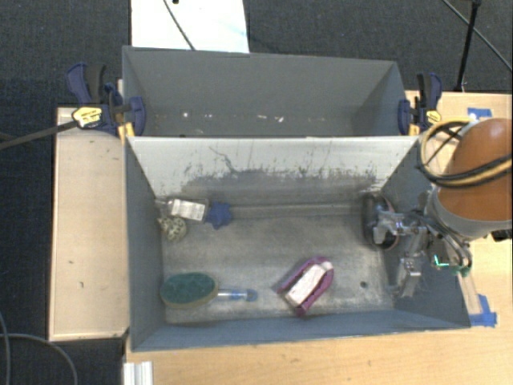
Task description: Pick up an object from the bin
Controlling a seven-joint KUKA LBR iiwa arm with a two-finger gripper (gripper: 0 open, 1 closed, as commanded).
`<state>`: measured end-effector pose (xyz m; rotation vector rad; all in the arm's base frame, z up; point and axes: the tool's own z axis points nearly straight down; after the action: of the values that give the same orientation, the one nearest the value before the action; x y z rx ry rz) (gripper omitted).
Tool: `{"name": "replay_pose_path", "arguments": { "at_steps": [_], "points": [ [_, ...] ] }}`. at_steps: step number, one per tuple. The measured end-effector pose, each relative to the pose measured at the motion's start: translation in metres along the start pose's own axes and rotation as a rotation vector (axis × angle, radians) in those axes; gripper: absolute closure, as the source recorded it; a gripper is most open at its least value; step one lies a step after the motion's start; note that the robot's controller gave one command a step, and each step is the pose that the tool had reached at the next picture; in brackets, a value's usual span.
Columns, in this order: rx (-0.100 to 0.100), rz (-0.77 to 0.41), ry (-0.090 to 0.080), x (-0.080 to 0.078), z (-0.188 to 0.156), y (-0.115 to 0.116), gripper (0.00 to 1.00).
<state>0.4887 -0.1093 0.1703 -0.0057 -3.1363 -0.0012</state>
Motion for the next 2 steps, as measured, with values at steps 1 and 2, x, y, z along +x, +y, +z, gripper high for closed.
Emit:
{"name": "replay_pose_path", "arguments": {
  "at_steps": [1,2],
  "points": [
    [-0.002,-0.216,-0.004,-0.009,0.084,0.089,0.00],
    [0.002,-0.379,-0.015,0.002,0.099,0.139,0.00]
  ]
}}
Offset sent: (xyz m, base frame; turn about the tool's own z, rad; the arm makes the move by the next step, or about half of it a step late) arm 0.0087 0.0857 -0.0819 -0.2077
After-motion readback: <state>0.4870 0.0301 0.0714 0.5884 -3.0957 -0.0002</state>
